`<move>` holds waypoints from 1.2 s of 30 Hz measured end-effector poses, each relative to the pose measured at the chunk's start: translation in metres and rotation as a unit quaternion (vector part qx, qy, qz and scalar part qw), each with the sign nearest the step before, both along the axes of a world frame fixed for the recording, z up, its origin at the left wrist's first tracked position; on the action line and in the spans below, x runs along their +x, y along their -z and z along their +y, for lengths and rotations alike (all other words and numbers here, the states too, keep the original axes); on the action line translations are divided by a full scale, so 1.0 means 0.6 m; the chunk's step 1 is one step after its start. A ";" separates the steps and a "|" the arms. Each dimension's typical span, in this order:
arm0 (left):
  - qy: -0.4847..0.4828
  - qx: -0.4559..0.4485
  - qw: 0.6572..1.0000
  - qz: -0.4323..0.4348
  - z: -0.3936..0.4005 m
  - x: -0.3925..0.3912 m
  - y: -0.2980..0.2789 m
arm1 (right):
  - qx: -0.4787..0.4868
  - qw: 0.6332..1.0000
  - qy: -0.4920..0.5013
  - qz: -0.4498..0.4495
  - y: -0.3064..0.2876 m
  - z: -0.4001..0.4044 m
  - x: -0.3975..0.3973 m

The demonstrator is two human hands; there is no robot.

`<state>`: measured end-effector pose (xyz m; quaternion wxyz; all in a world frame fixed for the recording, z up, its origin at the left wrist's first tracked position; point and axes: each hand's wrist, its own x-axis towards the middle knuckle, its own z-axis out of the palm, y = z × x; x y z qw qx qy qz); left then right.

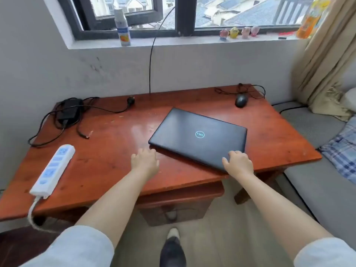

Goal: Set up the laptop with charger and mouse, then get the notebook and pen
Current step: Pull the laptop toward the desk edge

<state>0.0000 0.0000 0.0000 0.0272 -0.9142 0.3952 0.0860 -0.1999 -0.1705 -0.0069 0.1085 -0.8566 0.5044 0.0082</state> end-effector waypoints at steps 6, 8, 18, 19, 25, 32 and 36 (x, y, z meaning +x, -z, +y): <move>0.006 0.011 0.999 0.044 -0.167 0.130 0.040 | 0.052 0.987 0.150 0.003 0.035 -0.147 0.070; -0.004 0.013 0.998 0.058 -0.211 0.157 0.053 | 0.080 0.976 0.201 -0.005 0.047 -0.175 0.085; -0.245 -0.088 0.931 0.256 -0.341 0.218 0.116 | 0.216 0.873 0.416 -0.133 0.104 -0.252 0.115; -0.263 -0.087 0.923 0.265 -0.345 0.220 0.117 | 0.220 0.867 0.427 -0.133 0.107 -0.256 0.118; -0.355 -0.104 0.874 0.315 -0.315 0.244 0.122 | 0.222 0.864 0.428 -0.143 0.112 -0.270 0.145; -0.483 -0.192 0.819 0.245 -0.212 0.248 0.125 | 0.227 0.908 0.313 -0.164 0.101 -0.276 0.250; -0.525 -0.211 0.795 0.219 -0.170 0.256 0.128 | 0.247 0.917 0.267 -0.165 0.106 -0.268 0.296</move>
